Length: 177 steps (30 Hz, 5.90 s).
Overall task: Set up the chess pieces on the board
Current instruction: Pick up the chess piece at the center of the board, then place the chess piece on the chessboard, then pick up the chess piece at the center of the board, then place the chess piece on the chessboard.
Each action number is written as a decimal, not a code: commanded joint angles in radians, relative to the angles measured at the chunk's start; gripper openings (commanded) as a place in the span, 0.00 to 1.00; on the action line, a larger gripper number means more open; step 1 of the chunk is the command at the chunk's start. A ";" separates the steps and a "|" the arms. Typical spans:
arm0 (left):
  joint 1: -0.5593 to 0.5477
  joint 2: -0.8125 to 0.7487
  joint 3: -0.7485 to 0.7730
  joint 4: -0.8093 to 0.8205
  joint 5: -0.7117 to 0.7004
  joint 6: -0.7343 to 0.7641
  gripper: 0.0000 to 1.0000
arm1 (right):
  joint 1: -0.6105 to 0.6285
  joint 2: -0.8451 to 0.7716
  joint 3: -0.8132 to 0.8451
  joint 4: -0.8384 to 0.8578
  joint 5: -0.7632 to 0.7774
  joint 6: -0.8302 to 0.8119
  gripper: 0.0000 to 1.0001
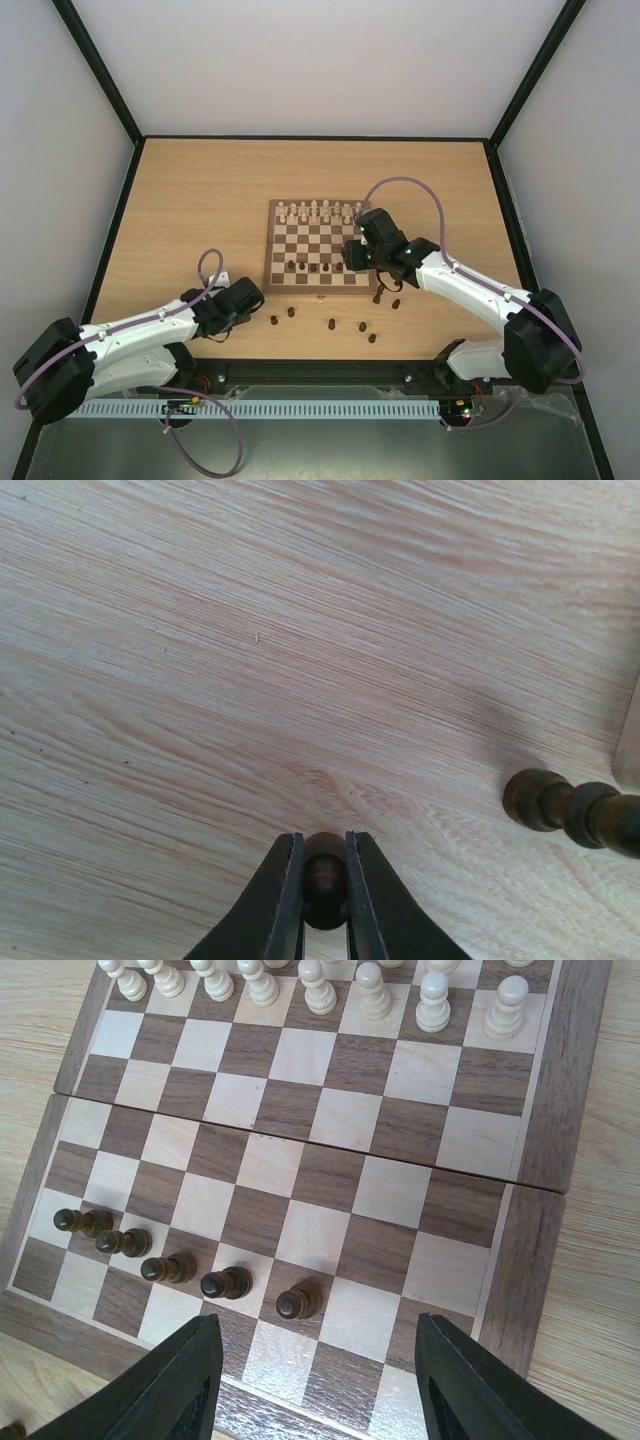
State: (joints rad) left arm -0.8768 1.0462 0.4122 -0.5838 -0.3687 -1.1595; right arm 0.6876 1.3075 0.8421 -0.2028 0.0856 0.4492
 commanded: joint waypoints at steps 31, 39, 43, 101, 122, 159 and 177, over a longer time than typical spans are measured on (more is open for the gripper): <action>0.068 0.561 0.581 0.071 0.038 0.431 0.12 | 0.007 0.006 -0.005 -0.022 0.071 -0.010 0.53; 0.075 0.590 0.574 0.096 0.054 0.453 0.16 | 0.007 0.019 -0.002 -0.021 0.068 -0.010 0.53; 0.075 0.599 0.570 0.109 0.063 0.452 0.16 | 0.008 0.019 -0.003 -0.022 0.069 -0.010 0.53; 0.150 0.212 0.465 0.408 0.292 0.649 0.99 | -0.154 -0.002 -0.132 -0.291 0.224 0.257 0.51; 0.153 0.235 0.467 0.406 0.274 0.652 0.99 | -0.200 0.124 -0.136 -0.200 0.177 0.191 0.33; 0.165 0.218 0.456 0.411 0.253 0.649 0.99 | -0.048 0.182 0.134 -0.266 0.124 0.136 0.01; 0.182 0.213 0.451 0.409 0.246 0.649 0.99 | 0.039 0.396 0.255 -0.269 0.133 0.120 0.02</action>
State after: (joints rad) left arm -0.7025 1.2774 0.8730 -0.1844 -0.1093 -0.5083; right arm 0.7132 1.6882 1.0702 -0.4210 0.2134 0.5823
